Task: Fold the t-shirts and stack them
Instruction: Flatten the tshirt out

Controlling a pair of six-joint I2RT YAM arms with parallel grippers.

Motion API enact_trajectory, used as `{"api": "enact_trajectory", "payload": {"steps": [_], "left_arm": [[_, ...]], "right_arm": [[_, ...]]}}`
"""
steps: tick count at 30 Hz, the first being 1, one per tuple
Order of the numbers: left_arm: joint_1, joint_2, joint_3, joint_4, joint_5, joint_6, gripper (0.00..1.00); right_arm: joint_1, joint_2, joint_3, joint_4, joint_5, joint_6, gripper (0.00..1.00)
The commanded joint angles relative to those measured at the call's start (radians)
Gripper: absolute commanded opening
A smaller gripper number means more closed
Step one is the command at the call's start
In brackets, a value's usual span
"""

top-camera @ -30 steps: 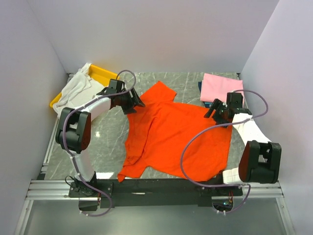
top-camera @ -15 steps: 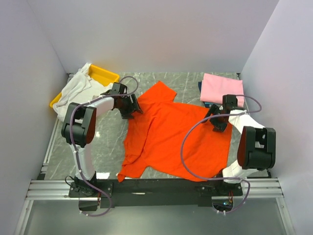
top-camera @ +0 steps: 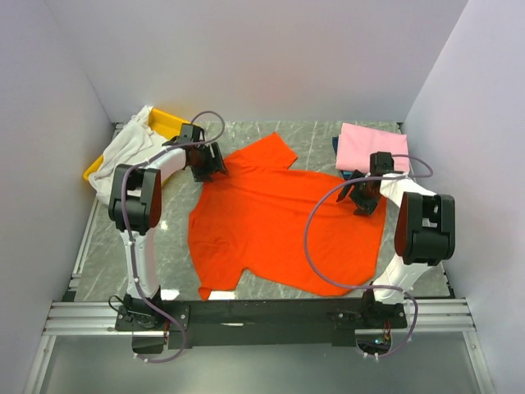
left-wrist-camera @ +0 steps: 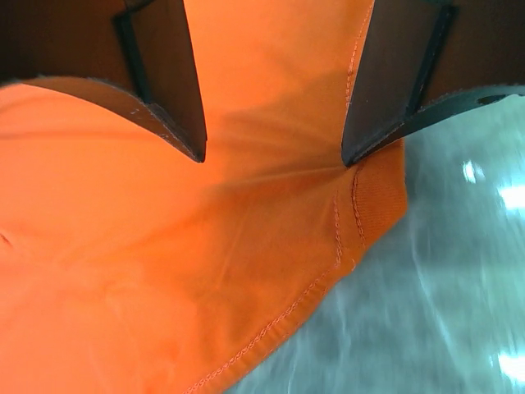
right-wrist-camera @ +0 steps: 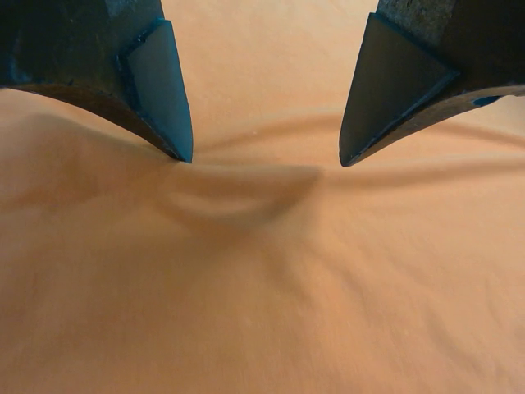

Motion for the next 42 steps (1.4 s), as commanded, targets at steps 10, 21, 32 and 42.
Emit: {"api": "enact_trajectory", "payload": {"steps": [10,21,32,42], "left_arm": [[0.013,0.226,0.336,-0.083,-0.071,0.15,0.74],[0.012,0.108,0.446,-0.049,-0.017,0.098,0.74],[0.009,-0.24,-0.005,0.0,0.013,0.033,0.74],[0.01,-0.34,-0.311,0.115,0.075,-0.057,0.74]], "right_arm": [[0.021,0.153,0.189,-0.057,0.037,0.009,0.79],[0.131,0.092,0.3,-0.114,0.025,-0.018,0.78],[0.214,-0.113,0.135,-0.105,0.032,0.015,0.79],[0.265,-0.141,-0.033,-0.042,-0.001,0.052,0.78]]}}
